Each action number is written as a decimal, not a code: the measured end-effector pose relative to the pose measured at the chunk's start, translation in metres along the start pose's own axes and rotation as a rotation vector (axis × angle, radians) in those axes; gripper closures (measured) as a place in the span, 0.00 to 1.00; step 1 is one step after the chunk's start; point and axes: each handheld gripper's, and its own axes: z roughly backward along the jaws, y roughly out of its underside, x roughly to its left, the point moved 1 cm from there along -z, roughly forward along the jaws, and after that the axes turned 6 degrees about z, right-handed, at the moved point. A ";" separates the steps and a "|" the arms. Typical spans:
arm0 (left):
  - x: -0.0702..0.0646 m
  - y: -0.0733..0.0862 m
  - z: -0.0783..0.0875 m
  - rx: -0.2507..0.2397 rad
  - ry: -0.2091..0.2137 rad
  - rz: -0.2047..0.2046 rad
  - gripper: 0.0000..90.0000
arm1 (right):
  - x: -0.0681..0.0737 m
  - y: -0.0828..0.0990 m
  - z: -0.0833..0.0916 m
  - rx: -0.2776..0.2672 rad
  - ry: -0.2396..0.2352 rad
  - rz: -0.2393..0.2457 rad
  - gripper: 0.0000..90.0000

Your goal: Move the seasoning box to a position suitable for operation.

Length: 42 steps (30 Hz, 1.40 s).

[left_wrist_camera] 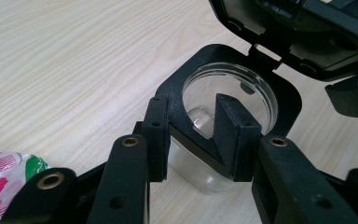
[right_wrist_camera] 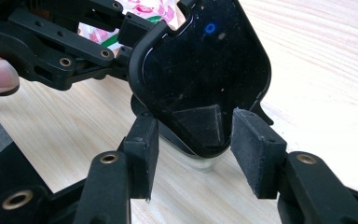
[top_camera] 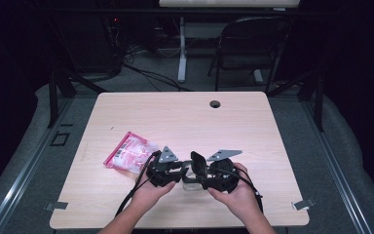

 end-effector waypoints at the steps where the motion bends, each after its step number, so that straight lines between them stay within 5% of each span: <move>1: 0.000 0.000 0.000 -0.001 0.000 0.000 0.74 | -0.001 0.000 0.001 0.003 0.003 0.001 0.58; 21: 0.000 0.000 0.000 0.000 0.004 0.005 0.74 | -0.012 0.009 0.013 -0.029 0.010 -0.049 0.59; 36: 0.000 0.001 0.000 -0.002 0.005 0.007 0.74 | -0.019 0.016 0.023 -0.024 -0.005 -0.078 0.74; 42: 0.001 0.000 0.001 -0.002 0.007 0.012 0.75 | -0.018 0.017 0.024 -0.022 0.007 -0.085 0.73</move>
